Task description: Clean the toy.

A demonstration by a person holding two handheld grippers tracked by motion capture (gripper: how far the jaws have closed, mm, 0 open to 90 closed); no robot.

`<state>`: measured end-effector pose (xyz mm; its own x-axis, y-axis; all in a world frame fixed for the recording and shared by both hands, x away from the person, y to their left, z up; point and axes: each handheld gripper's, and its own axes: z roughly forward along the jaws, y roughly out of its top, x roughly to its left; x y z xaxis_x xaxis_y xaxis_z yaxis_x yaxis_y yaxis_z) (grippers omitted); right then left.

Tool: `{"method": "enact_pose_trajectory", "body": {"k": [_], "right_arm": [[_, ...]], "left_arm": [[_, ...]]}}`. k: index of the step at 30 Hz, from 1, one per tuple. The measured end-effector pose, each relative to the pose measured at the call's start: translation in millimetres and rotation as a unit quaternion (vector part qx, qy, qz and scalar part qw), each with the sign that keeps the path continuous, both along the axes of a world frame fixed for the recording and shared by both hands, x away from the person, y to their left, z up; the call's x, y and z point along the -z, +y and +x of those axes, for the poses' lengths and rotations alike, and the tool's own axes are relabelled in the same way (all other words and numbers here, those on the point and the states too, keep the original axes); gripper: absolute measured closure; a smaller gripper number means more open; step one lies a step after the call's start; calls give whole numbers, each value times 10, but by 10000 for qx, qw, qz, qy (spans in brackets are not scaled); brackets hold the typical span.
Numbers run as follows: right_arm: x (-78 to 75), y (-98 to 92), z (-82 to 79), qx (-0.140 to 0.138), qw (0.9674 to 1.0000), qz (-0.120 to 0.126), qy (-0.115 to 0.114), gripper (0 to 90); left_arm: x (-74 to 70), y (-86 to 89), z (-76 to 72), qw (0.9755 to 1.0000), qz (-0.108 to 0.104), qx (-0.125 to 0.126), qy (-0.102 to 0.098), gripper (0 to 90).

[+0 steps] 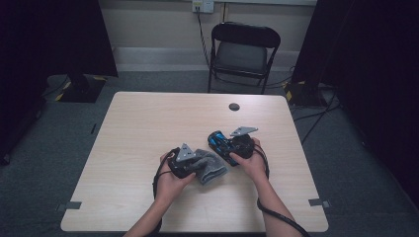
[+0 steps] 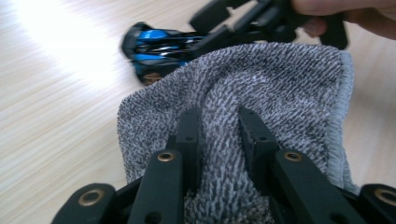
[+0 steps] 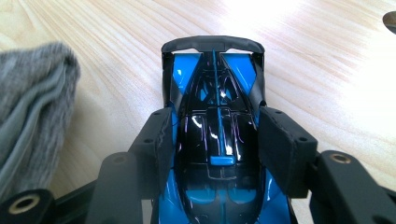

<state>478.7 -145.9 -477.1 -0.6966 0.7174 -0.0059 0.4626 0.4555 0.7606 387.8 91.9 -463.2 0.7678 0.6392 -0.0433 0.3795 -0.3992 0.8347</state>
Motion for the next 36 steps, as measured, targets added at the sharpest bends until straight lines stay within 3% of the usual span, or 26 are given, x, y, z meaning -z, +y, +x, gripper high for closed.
{"method": "enact_pose_trajectory", "body": {"k": [11, 26, 36], "right_arm": [[-7, 4, 1, 3, 10000, -34, 23, 462], [-12, 4, 3, 0, 10000, -53, 36, 462], [-10, -2, 0, 2, 10000, -33, 39, 462]], "left_arm": [[62, -267, -132, 9992, 97, 392, -34, 725], [120, -551, -158, 9973, 55, 730, -107, 724], [260, -676, -99, 9974, 93, 715, 79, 723]]}}
